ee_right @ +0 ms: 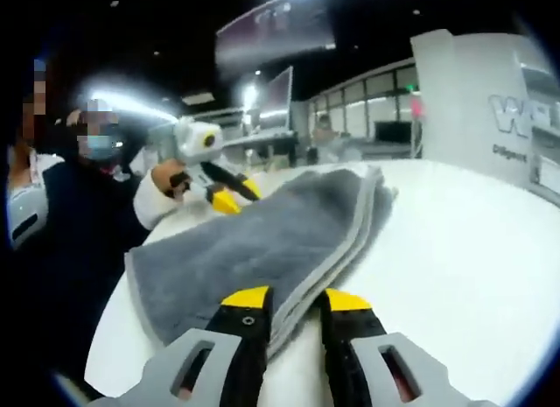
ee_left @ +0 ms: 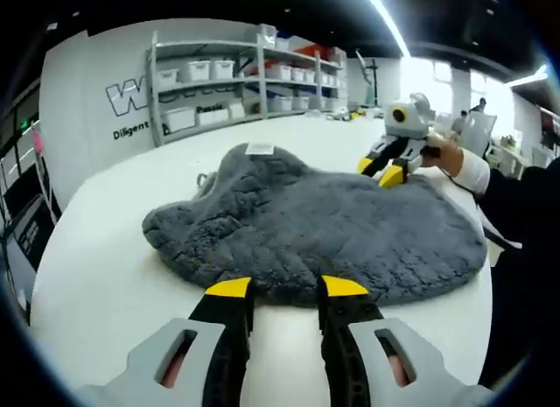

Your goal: Open the folded towel by lifting each exposed corner and separating the folded layers until the towel lies flat within the target outline without major curled edges

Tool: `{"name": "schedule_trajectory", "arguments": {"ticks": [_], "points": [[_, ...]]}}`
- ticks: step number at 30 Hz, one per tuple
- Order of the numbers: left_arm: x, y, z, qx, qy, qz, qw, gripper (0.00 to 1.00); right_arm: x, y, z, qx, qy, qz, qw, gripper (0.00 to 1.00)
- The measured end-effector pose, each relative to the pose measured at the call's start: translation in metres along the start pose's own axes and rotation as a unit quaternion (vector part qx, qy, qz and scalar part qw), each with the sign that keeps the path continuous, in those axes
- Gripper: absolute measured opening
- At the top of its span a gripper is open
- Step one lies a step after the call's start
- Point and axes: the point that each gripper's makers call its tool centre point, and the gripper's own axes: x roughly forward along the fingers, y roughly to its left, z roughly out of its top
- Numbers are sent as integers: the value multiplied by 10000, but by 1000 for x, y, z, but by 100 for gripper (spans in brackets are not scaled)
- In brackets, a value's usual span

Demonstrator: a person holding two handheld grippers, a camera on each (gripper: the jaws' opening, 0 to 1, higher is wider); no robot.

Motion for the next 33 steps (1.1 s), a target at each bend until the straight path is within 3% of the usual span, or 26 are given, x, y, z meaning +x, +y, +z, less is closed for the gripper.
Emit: {"name": "schedule_trajectory", "arguments": {"ticks": [14,17,27,29,33], "points": [[7,4,3,-110,-188,88,9997,27,-5,18,-3,39,145,303,9994,12],[12,13,9,202,-303,406,9985,28,-6,30,-5,-4,207,599,9980,13],[20,19,16,354,-481,704,9957,28,-8,42,-7,-118,250,897,9956,14],[21,12,17,402,-511,776,9949,28,-8,45,-7,-147,257,955,9950,14],[22,10,22,794,-573,941,9907,28,-8,44,-6,-113,272,1043,9941,14]]}}
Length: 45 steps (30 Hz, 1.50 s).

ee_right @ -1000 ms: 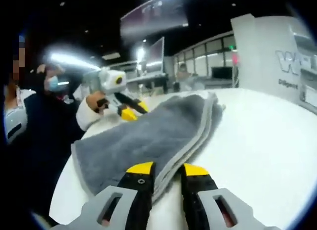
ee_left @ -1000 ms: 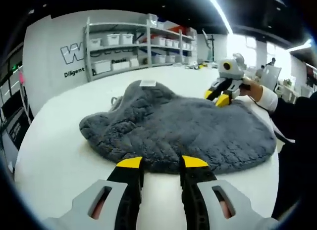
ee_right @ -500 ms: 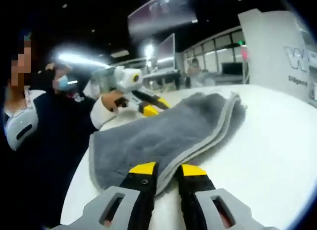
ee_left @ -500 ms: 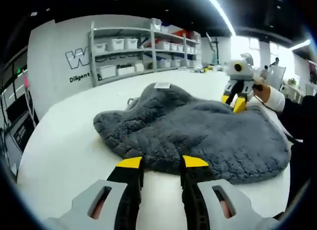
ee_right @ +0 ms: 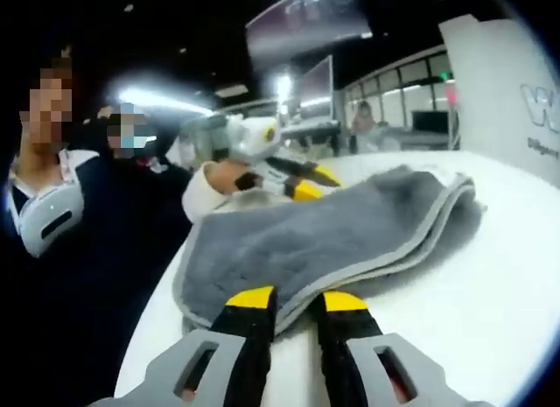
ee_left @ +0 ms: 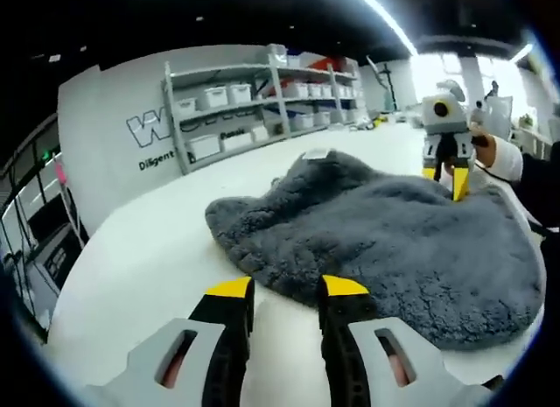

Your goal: Open the folded towel by lifting each exposed corner and separating the folded layers until the towel lies flat within the target outline without major curled edges

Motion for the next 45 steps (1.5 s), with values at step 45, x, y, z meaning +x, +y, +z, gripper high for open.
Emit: {"name": "schedule_trajectory", "arguments": {"ticks": [45], "points": [[-9,-16,44,21,-1042,-411,9937,28,-35,-28,35,-169,-990,-635,9929,14]]}}
